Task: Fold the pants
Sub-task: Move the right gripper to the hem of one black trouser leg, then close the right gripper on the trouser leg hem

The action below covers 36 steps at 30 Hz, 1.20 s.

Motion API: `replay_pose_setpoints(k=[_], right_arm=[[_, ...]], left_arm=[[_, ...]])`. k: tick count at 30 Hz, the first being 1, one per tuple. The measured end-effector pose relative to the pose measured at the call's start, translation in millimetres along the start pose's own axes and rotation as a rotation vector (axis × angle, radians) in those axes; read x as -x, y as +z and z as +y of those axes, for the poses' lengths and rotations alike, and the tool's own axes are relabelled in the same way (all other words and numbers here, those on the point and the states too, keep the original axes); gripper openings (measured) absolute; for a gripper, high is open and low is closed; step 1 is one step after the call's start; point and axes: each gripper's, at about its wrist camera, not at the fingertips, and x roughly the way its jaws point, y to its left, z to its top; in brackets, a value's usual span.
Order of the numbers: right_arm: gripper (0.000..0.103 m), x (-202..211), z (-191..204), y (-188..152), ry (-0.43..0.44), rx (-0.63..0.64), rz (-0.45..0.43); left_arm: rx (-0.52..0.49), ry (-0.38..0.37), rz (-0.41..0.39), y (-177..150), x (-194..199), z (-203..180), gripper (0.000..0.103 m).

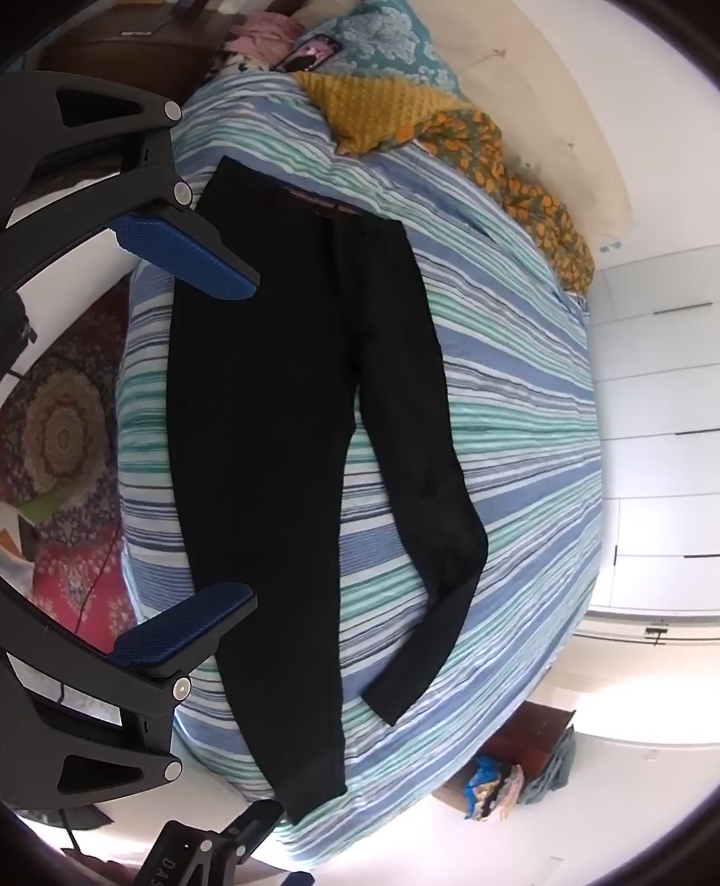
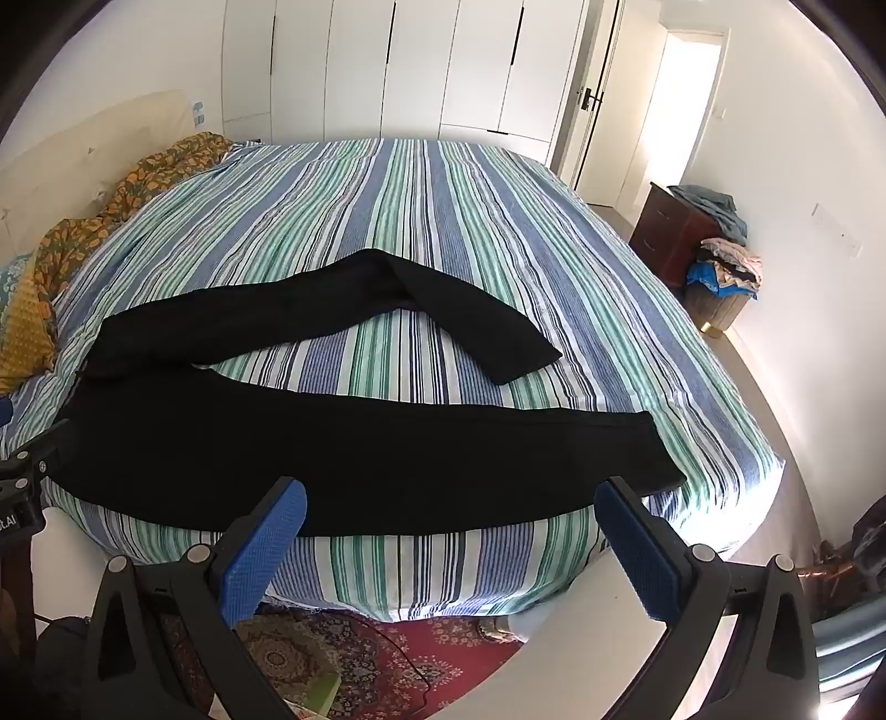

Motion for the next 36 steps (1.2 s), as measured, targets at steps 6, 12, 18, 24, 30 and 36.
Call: replay_pose_setpoints(k=[6,12,18,24,30,36], right_arm=[[0.103,-0.8,7.3,-8.3,0.002,-0.002,-0.006],[0.103,9.7,5.5,-3.9,0.120,-0.001,-0.106],[0.103,-31.7,4.0,-2.7,0.349,-0.045,-0.056],[0.102,-77.8,-7.5,-2.8,0.306,-0.069,-0.091],[0.094,-197.6,-25.2,42.3,0.122,0.105,-0.054],[0.070,-318.2,-37.6,70.3,-0.005,0.198,0.090]], left_arm=[[-0.004,-0.012,0.009,-1.7,-0.1,0.3,0.102],[-0.015,-0.028,-0.007,-7.0,-11.3,-0.9,0.102],[-0.017,0.013,-0.055,17.1,-31.6,2.6,0.102],[-0.008,0.048,-0.038,19.6,-68.4,8.3,0.102],[-0.018,0.066,0.047,18.8,-103.5,2.6,0.102],[-0.014,0.084,0.125,8.3,-127.1,3.0,0.102]])
